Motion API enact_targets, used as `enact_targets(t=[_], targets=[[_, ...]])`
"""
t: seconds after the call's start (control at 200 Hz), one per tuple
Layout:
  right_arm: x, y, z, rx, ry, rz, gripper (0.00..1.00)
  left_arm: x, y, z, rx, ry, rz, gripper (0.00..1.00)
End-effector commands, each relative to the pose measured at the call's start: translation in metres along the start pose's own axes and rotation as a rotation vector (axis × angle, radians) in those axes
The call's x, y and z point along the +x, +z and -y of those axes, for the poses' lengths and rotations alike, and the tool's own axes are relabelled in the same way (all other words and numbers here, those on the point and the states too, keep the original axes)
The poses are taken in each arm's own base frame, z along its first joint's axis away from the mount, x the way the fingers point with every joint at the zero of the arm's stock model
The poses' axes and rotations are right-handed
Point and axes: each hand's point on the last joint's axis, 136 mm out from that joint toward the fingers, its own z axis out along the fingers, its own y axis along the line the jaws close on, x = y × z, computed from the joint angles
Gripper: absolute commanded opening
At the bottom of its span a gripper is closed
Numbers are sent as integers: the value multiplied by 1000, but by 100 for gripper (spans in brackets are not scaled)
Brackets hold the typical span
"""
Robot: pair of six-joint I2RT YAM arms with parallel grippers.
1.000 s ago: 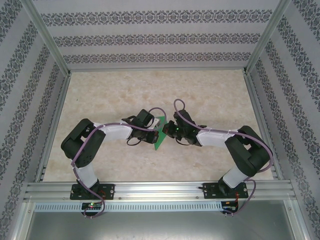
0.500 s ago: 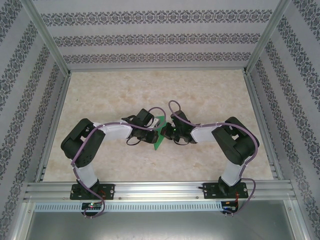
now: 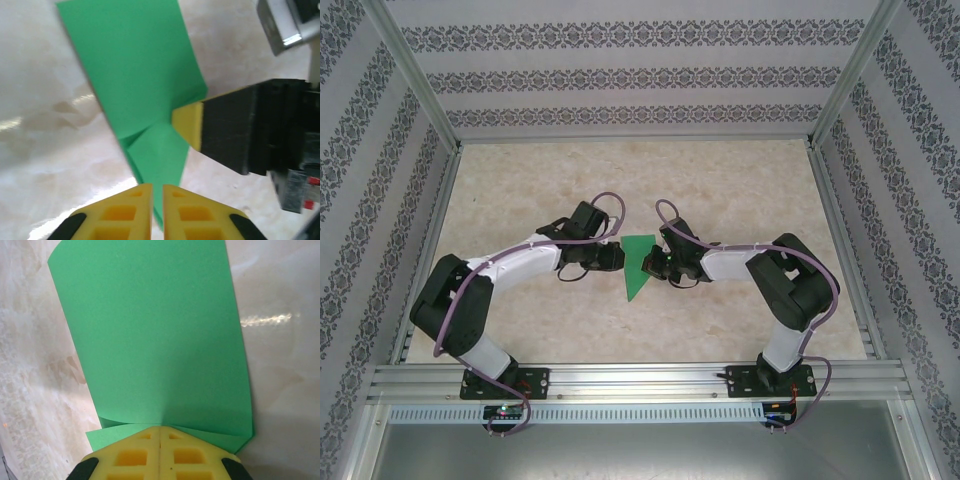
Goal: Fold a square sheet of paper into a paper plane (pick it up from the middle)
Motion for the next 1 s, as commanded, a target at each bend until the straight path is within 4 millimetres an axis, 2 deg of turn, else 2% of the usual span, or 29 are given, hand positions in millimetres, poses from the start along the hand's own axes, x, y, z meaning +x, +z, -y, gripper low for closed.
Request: enact_targets(t=[0.0,0.28,0.435,0.555,0.669,0.749,0.839,0.994], targets=[[-5,-7,0,11,1,6,2,8,8,25,116,-47,-50,9],[-3,-4,2,-5,16,5,2,6,49,17,131,-72,-94,7],[-5,-5,-1,-18,14,12,2,15,69,-9,42,-85,-127,3],[-8,-13,-12,-61,-11,35,4,22,69,-25,-32,-81,-131,2],[-9,-29,-28,-118,-37,70,4,27,70,-27,-21,-86,-131,2],[-2,-36,-34,-156,-40,73,4,30,72,-29,-22,-91,-134,2],[8,-33,-33,-152,-29,55,3,31,72,-28,-13,-96,-131,1],[23,-17,-30,-170,-1,22,1,31,72,-30,-21,-92,-130,1]])
